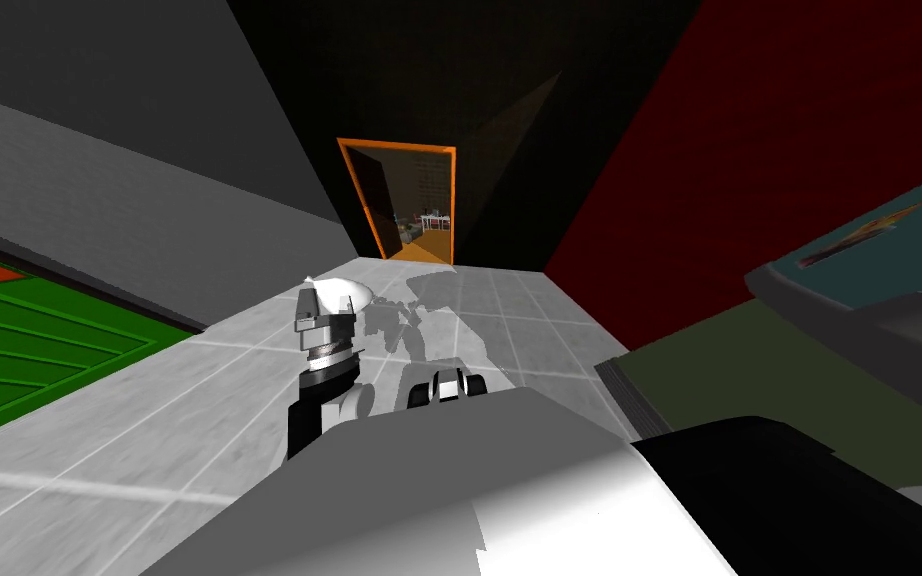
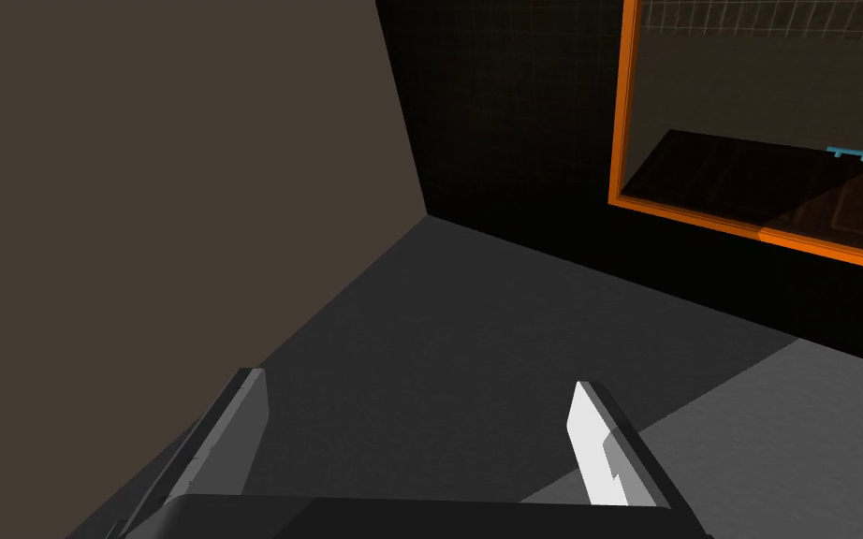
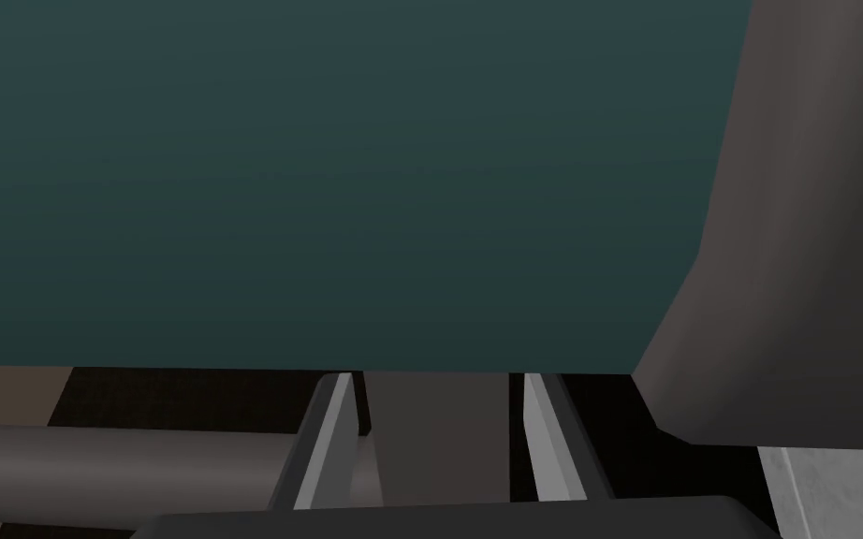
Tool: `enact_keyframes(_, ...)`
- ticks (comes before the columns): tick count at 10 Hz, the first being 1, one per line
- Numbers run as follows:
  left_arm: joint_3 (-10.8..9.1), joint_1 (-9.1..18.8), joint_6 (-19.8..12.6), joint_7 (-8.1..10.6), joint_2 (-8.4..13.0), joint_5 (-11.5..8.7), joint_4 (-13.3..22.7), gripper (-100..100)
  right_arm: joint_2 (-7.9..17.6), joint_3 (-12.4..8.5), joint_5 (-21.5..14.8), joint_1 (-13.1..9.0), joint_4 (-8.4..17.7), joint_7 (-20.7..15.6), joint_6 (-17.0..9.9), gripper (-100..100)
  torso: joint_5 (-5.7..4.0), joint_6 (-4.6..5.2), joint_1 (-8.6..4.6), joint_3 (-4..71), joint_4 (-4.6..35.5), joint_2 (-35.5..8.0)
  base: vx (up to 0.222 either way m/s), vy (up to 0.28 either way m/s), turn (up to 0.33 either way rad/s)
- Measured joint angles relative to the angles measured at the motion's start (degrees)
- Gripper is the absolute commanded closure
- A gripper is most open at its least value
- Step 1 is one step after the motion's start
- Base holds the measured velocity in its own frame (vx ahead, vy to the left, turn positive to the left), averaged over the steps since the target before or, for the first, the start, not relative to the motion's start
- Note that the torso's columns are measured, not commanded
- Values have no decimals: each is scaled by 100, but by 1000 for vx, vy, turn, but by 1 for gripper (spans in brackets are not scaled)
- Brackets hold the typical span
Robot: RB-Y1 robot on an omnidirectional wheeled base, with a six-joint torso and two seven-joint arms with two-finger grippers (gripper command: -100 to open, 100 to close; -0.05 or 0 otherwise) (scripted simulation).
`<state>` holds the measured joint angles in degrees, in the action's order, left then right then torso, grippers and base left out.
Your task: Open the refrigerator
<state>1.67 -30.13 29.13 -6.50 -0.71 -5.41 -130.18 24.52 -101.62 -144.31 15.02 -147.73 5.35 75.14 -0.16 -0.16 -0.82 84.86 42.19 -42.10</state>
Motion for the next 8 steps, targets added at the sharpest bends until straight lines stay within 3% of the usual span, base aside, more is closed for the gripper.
enact_keyframes(2, 0, -1, 0, 0, 0, 0, 0, 0, -28, -129, -221, -16, -51, 5, 61, 100, -4, 6, 15, -7, 0, 4, 258, 48, 79)
enact_keyframes(3, 0, -1, 0, 0, 0, 0, 0, 0, -48, -240, -333, -14, -94, 14, 111, -100, -8, 8, 31, -15, 2, 5, 131, 43, 79)
enact_keyframes(5, 0, 3, 0, 0, 0, 0, 0, 0, 149, -270, -382, 36, 13, 49, 202, -100, 8, 23, 49, -76, 34, -99, -59, 27, 65)
enact_keyframes(8, 0, 3, -1, 0, 0, 0, 1, 0, 678, -359, -475, 184, 247, 185, 471, -100, 15, 20, 82, -35, 13, -25, -53, 33, 61)
